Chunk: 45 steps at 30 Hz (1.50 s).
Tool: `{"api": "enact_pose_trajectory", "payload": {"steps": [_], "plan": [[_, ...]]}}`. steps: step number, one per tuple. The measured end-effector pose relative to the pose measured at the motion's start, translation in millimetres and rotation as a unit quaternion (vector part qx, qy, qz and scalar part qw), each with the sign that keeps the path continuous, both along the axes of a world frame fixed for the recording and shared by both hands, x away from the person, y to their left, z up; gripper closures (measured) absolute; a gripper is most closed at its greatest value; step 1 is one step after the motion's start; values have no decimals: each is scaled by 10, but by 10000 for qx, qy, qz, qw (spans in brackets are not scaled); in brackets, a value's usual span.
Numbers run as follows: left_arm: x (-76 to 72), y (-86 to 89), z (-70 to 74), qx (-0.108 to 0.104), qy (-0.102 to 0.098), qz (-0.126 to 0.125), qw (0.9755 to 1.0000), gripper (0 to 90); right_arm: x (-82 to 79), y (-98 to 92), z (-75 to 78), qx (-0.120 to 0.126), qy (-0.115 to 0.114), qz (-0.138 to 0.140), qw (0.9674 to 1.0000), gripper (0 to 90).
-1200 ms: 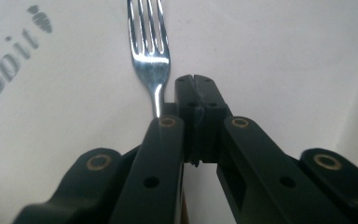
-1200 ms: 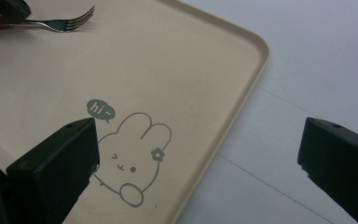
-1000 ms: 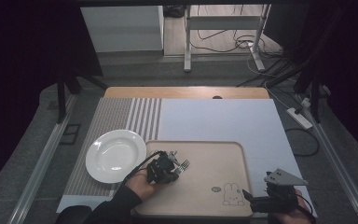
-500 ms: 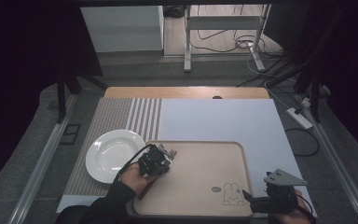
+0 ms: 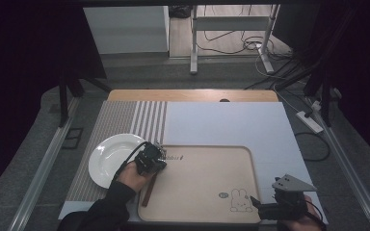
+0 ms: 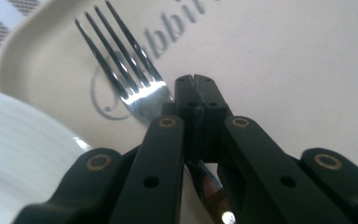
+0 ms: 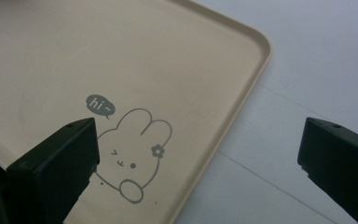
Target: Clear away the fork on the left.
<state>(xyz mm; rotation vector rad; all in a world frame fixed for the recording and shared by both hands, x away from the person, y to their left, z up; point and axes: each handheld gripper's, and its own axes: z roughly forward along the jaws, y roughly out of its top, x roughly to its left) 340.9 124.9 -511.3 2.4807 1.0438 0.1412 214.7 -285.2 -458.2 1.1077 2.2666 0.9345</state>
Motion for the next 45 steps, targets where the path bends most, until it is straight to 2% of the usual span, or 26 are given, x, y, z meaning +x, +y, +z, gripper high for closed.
{"api": "enact_pose_trajectory", "payload": {"steps": [9, 12, 17, 23, 26, 37, 45], "plan": [[122, 25, -4, 73, -128, 100, 9998, 881, 1, 1, -2, -15, 8, -1, 10000, 0], [183, 63, -8, 74, -137, 202, 9997, 881, 0, 1, -2, -13, 9, -5, 10000, 0], [232, 118, -14, -79, -58, 282, 9996, 880, -2, -1, -2, -13, 7, -6, 10000, 0], [218, 137, 78, -468, -42, 131, 9988, 828, -7, -6, 1, -8, -3, 7, 10000, 0], [205, 146, 119, -608, -64, 97, 9981, 755, -8, -10, 2, 5, -8, 7, 10000, 0], [181, 212, 154, -713, -218, 58, 9972, 463, -11, -11, 2, 10, -16, -15, 10000, 0], [119, 231, 173, -768, -371, 47, 9963, 326, -12, -12, 3, 12, -18, -18, 10000, 0]]}}
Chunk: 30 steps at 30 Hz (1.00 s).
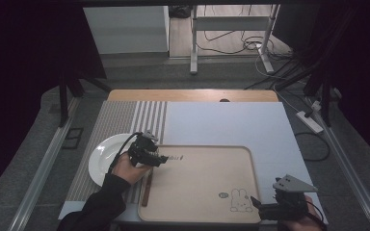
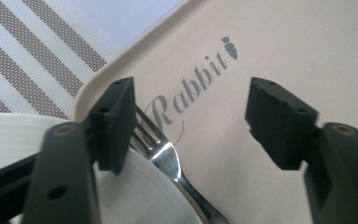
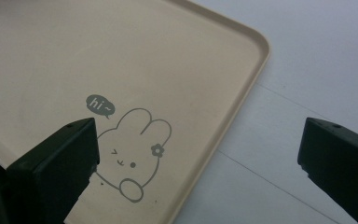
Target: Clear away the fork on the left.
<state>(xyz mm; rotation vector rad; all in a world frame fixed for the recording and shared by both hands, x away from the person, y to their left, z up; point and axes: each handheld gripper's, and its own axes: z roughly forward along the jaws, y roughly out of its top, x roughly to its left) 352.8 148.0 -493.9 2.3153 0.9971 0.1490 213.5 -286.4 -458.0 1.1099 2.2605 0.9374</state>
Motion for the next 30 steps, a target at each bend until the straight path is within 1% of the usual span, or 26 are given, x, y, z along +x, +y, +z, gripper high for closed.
{"api": "enact_pose_trajectory", "payload": {"steps": [3, 5, 6, 8, 10, 16, 19, 20, 23, 24, 25, 28, 30], "plan": [[-9, 18, -4, -73, 16, -2, 10000, 294, 1, 0, 0, 3, 5, 0, 10000, 0], [-19, 31, -4, -144, -75, -68, 9998, 257, 1, 0, 0, 2, 4, 0, 10000, 0], [-25, 32, -3, -122, -138, -127, 9997, 224, 0, 0, 0, 2, 3, -1, 10000, 0], [-49, 22, 8, 8, -243, -210, 9995, 169, 0, -1, 0, 10, 4, -1, 10000, 0], [-73, 14, 20, 86, -295, -263, 9992, 136, 0, -1, 0, 11, 4, 0, 10000, 0], [-107, 33, 33, 58, -215, -256, 9994, 58, -1, 0, 1, -2, 7, 11, 10000, 0], [-126, 51, 44, 51, -180, -281, 9994, 37, 0, 1, 0, -6, 6, 17, 10000, 0], [-137, 63, 49, 6, -193, -342, 9992, 35, 0, 1, 0, -11, 10, 19, 10000, 0], [-147, 98, 63, -152, -161, -351, 9991, 26, 1, 2, -1, -12, 14, 34, 10000, 0], [-149, 111, 65, -164, -148, -381, 9990, 19, 1, 3, -1, -16, 16, 37, 10000, 0], [-153, 119, 59, -171, -131, -348, 9992, 14, 1, 3, -1, -21, 19, 42, 10000, 0], [-165, 145, 44, -166, -109, -351, 9992, 5, 1, 4, -2, -26, 18, 45, 10000, 0], [-164, 168, 34, -228, -56, -342, 9991, 0, 2, 4, -2, -25, 24, 48, 10000, 0]]}}
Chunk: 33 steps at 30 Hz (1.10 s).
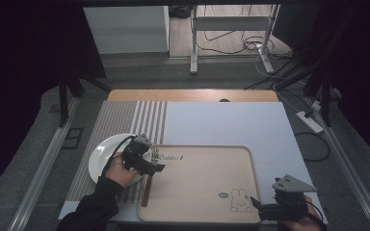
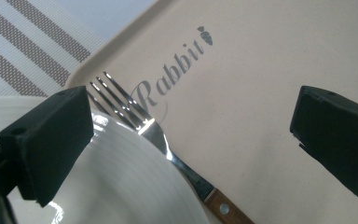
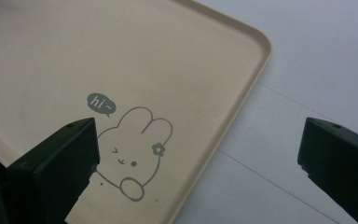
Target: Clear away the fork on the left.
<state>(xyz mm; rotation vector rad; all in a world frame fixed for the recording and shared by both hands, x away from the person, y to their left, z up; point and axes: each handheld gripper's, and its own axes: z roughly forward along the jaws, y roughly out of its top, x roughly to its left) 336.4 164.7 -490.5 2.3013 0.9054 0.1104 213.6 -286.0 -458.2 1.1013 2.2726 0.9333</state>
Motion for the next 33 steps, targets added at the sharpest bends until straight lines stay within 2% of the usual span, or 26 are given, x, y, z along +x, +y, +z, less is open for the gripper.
{"api": "enact_pose_trajectory", "payload": {"steps": [9, 14, 20, 33], "plan": [[-76, 98, -32, 3, -73, -36, 10000, 0, 0, 6, -1, -25, 7, 1, 10000, 0], [-146, 176, -14, -170, -33, -19, 9998, 0, 0, 9, -1, -34, 8, -9, 10000, 0], [-260, 342, -11, -315, -12, 143, 9994, 0, 0, 10, -2, -39, 10, -14, 10000, 0], [-511, 629, 6, -560, -168, 514, 9970, 0, 3, 11, -4, -42, 33, -16, 10000, 0]]}}
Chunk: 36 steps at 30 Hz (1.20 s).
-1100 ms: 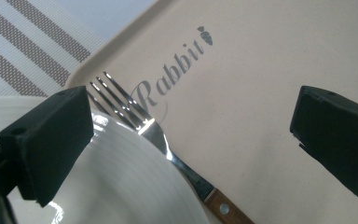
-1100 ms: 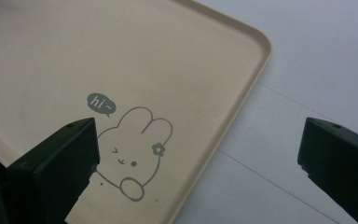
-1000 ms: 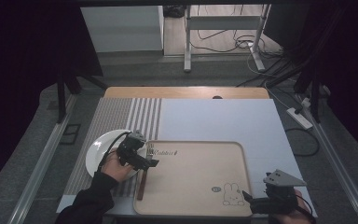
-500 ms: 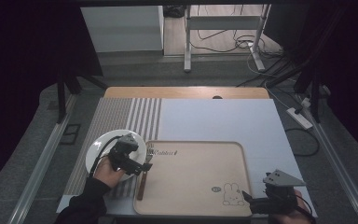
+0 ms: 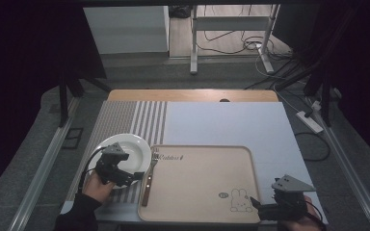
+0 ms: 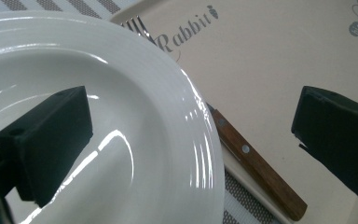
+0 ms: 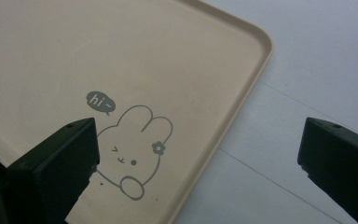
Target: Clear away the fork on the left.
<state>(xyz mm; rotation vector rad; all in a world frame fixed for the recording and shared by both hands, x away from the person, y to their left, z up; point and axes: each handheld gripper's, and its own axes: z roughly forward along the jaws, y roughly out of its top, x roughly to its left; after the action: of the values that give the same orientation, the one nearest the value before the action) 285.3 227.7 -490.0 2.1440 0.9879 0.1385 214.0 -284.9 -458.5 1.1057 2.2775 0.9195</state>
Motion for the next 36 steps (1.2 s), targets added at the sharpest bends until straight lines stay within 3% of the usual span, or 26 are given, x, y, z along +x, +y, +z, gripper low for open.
{"api": "enact_pose_trajectory", "payload": {"steps": [9, 18, 29, 36], "plan": [[-184, 124, 10, -66, -108, 158, 9998, 0, -4, 2, -1, -12, 6, 2, 10000, 0], [-358, 272, -10, -193, -94, 372, 9991, 0, -4, 0, 0, 0, 2, 4, 10000, 0], [-558, 426, -35, -166, -96, 644, 9977, 0, -1, -2, 0, 13, 9, 2, 10000, 0], [-671, 478, -9, -143, -219, 765, 9967, 0, 1, -3, 0, 18, 9, -1, 10000, 0]]}}
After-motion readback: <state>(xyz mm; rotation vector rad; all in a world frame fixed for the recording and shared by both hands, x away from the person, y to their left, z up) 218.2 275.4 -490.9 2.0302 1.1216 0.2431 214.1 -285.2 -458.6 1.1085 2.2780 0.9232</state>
